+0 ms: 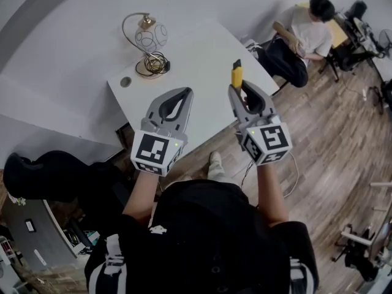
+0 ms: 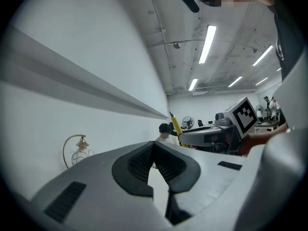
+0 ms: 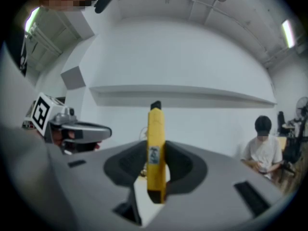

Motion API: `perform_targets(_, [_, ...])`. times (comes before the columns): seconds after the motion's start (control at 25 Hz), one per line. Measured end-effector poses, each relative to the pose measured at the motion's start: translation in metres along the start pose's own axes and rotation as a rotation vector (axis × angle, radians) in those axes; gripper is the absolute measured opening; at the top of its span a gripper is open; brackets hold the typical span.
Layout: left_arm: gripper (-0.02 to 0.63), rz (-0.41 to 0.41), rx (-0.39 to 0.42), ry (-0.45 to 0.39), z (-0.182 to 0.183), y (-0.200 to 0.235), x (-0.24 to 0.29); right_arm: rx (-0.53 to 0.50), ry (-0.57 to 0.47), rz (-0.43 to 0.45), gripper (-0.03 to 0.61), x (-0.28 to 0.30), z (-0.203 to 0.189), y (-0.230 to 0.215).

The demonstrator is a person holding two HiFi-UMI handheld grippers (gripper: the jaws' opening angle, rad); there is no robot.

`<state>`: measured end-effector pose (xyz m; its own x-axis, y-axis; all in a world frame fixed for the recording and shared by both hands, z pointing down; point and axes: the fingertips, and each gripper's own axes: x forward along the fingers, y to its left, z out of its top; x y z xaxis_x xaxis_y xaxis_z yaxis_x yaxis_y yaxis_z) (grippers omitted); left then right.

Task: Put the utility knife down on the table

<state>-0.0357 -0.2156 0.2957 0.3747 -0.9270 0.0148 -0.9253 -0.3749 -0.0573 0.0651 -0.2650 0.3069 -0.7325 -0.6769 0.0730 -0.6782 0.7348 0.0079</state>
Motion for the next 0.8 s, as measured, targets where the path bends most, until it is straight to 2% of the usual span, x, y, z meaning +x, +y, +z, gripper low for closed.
perform_targets(0.32, [0.018, 0.123, -0.026, 0.021, -0.005, 0.022, 0.024, -0.016, 0.006, 0.133, 0.137, 0.043, 0.000, -0.015])
perform_targets(0.8, [0.018, 0.333, -0.006, 0.056, -0.013, 0.055, 0.029, -0.003, 0.011, 0.350, 0.137, 0.101, -0.005, -0.013])
